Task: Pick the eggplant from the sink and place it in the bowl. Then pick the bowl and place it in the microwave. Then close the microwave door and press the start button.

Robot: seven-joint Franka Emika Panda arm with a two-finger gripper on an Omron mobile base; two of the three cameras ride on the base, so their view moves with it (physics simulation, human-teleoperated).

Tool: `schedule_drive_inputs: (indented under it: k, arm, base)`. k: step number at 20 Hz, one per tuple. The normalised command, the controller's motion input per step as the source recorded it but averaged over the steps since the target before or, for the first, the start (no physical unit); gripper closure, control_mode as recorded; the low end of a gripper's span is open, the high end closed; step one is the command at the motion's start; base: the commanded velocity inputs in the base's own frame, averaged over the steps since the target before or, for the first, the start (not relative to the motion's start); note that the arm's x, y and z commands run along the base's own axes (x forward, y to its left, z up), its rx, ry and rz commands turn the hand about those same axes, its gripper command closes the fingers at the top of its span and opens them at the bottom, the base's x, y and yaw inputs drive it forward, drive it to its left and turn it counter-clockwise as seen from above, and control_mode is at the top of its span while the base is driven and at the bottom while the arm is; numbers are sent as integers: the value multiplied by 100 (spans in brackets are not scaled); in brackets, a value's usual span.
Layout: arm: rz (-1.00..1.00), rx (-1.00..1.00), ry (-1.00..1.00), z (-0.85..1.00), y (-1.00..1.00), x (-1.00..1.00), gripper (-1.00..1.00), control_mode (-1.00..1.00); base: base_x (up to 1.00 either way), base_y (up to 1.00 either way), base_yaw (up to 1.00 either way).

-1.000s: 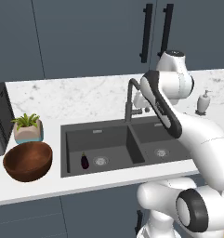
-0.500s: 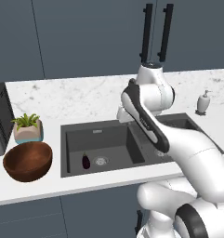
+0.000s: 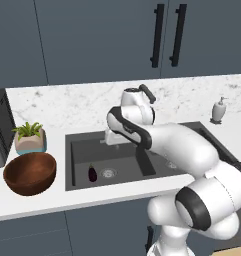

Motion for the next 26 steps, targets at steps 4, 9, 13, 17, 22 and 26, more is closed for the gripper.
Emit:
schedule_drive_inputs:
  k: [4, 9, 13, 17, 22, 26]
  arm:
    - [-4, -8, -2, -38, 16, 37, -100, -100]
    - [-9, -4, 0, -44, 39, 25, -100, -100]
    - [-3, 0, 0, -55, 13, 2, -100, -100]
    - [0, 8, 0, -56, 0, 0, -100, -100]
    - [-3, 2, 0, -50, 11, 0, -100, -100]
    - [-5, 0, 2, -33, 29, 0, -100, -100]
  base:
    - [0, 0, 0]
    - [0, 0, 0]
    - [0, 0, 0]
    - [0, 0, 0]
    - [0, 0, 0]
    - [0, 0, 0]
